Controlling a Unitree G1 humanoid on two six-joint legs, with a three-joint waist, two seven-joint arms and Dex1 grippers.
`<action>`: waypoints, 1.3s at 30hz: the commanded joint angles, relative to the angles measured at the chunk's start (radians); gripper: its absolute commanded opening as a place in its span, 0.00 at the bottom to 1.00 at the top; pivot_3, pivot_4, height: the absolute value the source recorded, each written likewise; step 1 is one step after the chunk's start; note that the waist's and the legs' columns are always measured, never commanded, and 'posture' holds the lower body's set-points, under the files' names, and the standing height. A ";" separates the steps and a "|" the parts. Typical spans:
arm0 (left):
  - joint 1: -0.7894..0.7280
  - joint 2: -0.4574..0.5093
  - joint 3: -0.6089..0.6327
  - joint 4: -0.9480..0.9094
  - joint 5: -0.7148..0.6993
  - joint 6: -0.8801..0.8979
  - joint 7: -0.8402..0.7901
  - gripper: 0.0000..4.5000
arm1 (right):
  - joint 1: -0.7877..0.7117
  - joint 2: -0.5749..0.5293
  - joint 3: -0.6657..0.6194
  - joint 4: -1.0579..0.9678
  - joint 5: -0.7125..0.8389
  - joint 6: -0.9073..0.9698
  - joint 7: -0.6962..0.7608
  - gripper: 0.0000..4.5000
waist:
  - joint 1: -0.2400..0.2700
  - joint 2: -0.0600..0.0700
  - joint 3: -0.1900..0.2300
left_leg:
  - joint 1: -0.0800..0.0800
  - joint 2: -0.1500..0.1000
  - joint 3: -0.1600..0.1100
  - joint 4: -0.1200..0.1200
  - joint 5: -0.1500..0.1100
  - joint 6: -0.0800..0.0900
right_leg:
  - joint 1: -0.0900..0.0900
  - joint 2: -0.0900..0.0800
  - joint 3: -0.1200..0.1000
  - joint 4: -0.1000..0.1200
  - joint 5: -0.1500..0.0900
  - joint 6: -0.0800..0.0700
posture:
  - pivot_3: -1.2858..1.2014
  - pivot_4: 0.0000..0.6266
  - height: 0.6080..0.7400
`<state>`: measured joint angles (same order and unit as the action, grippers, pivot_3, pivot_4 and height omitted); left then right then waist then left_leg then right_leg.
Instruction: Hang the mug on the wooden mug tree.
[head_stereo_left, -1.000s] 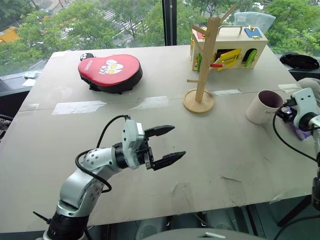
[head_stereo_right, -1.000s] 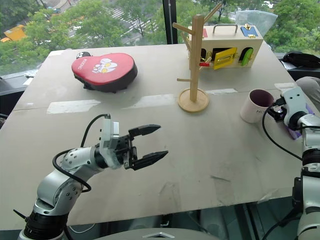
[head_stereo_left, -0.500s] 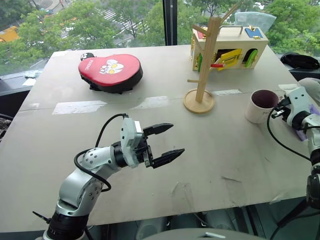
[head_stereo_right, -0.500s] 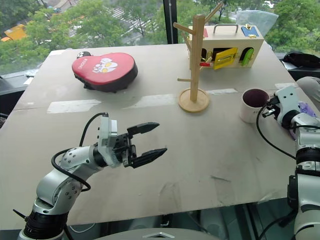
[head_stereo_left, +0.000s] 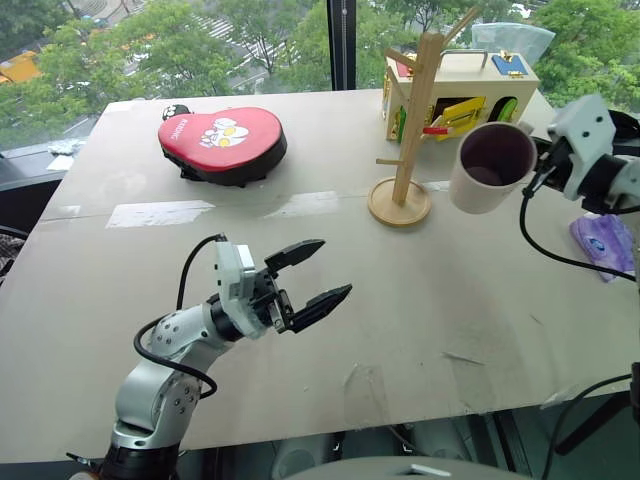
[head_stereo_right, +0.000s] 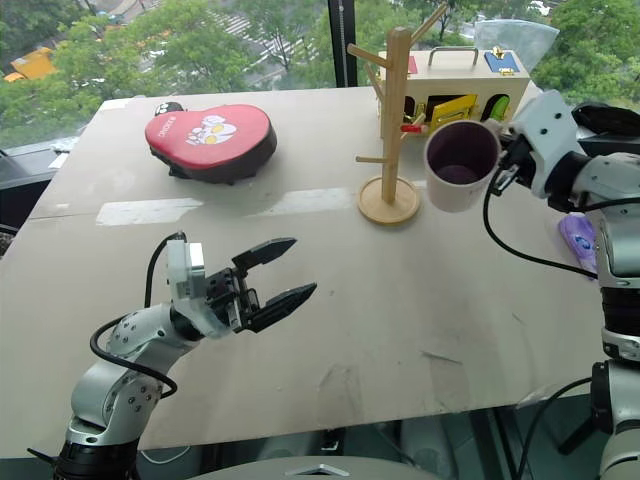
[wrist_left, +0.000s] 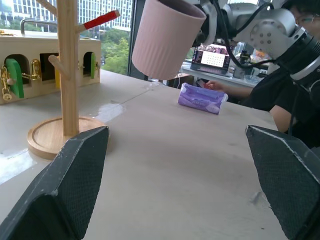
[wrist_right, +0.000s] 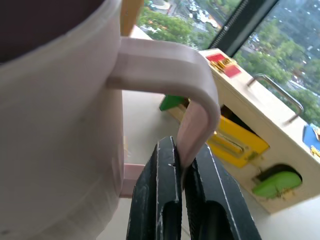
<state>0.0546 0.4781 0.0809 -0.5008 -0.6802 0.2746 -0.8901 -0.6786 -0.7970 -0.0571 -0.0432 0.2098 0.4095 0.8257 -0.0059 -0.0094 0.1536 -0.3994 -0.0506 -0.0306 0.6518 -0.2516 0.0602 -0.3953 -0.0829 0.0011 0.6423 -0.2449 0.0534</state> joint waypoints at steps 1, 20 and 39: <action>0.001 -0.004 0.027 -0.028 -0.024 -0.026 0.003 1.00 | -0.079 -0.010 0.035 -0.092 -0.011 0.074 -0.007 0.01 | 0.000 0.000 0.000 | 0.000 0.000 0.000 0.000 0.000 0.000 | 0.000 0.000 0.000 0.000 0.000 0.000 | 0.52 0.24 1.00; 0.093 -0.049 0.059 -0.087 -0.028 -0.110 0.063 1.00 | -0.390 0.176 0.254 0.359 -0.190 -0.001 -0.003 0.30 | -0.007 0.000 0.000 | -0.001 -0.001 0.000 -0.001 0.002 -0.004 | -0.001 -0.001 -0.001 -0.001 0.000 0.000 | 0.52 0.24 1.00; 0.181 0.070 0.109 -0.009 0.017 0.004 0.115 1.00 | 0.358 0.014 -0.237 -0.276 0.125 0.152 0.036 0.99 | 0.019 0.001 0.001 | -0.002 -0.001 -0.003 -0.003 -0.001 0.001 | -0.001 -0.002 -0.003 -0.002 0.000 0.000 | 0.52 0.24 1.00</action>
<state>0.2371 0.5313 0.1604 -0.5148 -0.6421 0.2777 -0.7469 -0.3604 -0.7796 -0.2228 -0.2246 0.2892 0.5355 0.8786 0.0136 -0.0083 0.1545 -0.4016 -0.0515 -0.0336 0.6492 -0.2525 0.0611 -0.3962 -0.0846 -0.0022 0.6404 -0.2450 0.0531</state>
